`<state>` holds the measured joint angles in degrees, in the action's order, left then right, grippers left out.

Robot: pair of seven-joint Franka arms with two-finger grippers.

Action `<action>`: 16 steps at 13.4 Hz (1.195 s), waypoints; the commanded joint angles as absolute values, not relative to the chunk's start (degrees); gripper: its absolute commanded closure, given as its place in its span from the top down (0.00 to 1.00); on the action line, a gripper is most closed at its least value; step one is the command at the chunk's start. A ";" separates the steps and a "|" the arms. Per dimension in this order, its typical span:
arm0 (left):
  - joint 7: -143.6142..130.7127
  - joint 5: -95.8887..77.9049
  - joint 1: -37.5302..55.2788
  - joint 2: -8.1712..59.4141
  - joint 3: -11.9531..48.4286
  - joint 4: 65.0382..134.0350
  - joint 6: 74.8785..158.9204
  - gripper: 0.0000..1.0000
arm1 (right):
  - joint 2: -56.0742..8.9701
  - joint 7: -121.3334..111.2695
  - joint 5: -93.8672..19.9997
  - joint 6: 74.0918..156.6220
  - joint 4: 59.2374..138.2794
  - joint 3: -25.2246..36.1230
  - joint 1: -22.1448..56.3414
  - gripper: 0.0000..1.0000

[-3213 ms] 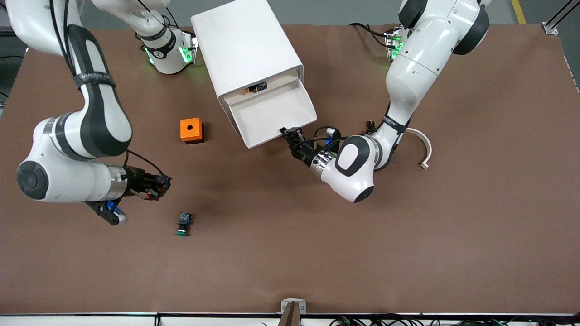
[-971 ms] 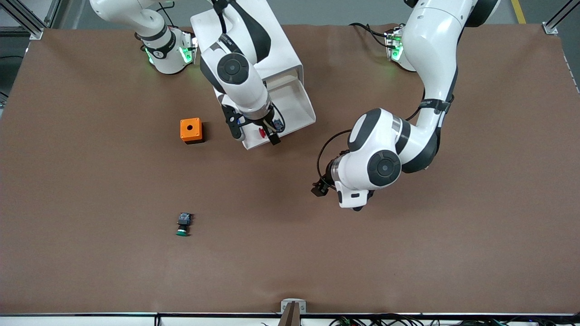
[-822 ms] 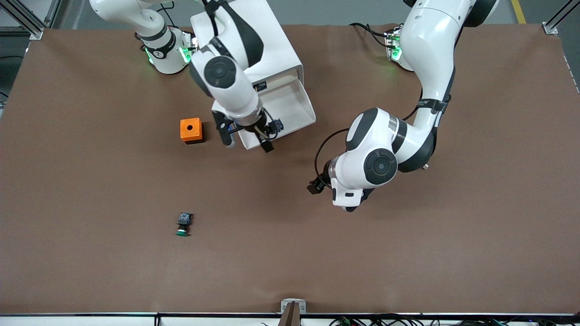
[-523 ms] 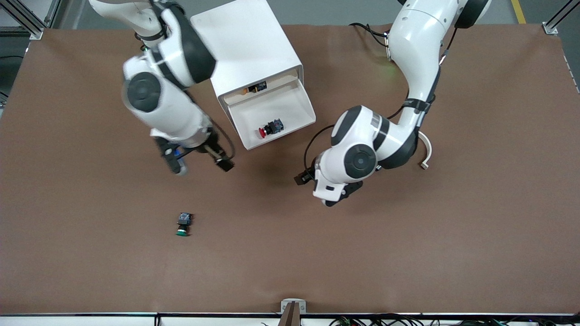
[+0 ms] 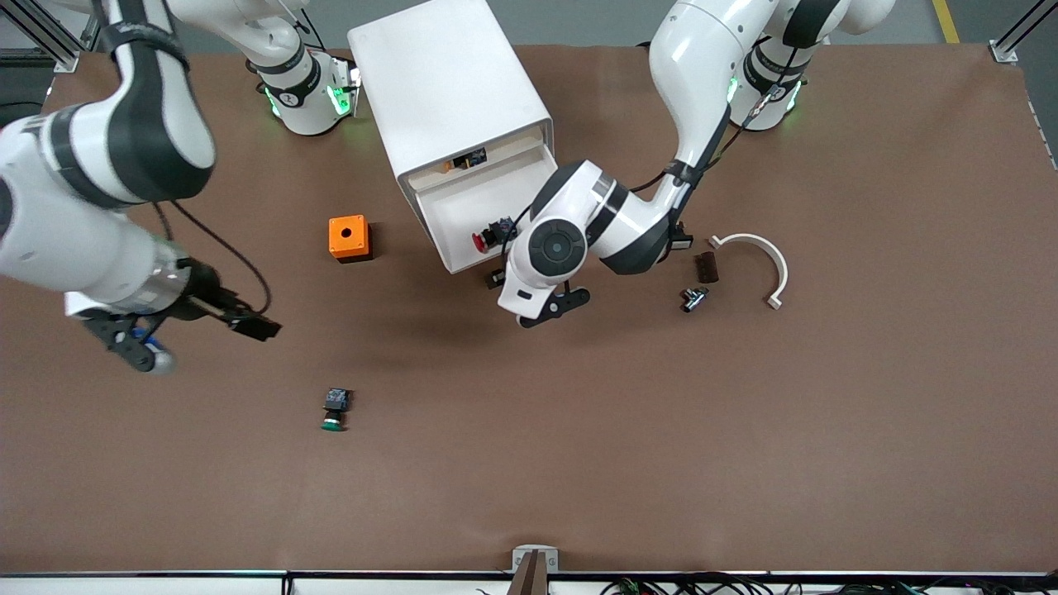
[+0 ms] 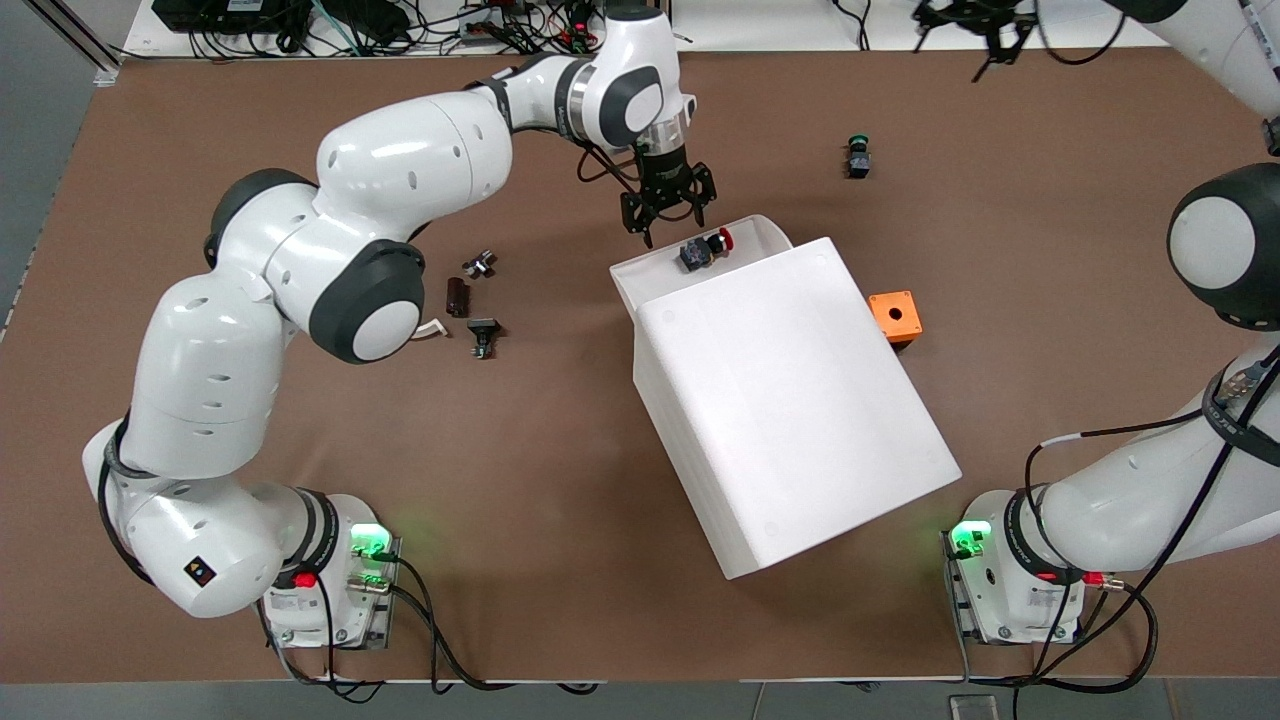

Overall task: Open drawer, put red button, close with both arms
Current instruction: 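Open the right gripper to drop the button in the drawer, then raise it, then push the drawer closed with the left gripper while the right gripper returns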

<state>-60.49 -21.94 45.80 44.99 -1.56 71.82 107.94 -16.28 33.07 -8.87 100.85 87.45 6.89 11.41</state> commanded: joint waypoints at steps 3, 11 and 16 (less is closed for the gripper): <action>-67.93 -21.09 51.40 43.16 -1.76 73.21 105.65 1.00 | -12.76 9.10 -8.88 99.67 87.71 10.46 7.31 1.00; -71.89 -21.62 58.44 43.59 -1.85 73.21 104.94 1.00 | -3.52 -3.51 -1.50 96.33 89.64 8.27 2.83 1.00; -73.21 -20.66 54.69 41.24 -5.78 72.86 104.24 1.00 | -2.11 -3.43 -1.41 96.33 90.26 5.27 0.26 1.00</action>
<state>-72.54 -21.79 57.21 44.39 -3.10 71.93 105.32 -3.79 -2.77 -2.48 95.93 88.44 6.54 1.59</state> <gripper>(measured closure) 0.000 0.000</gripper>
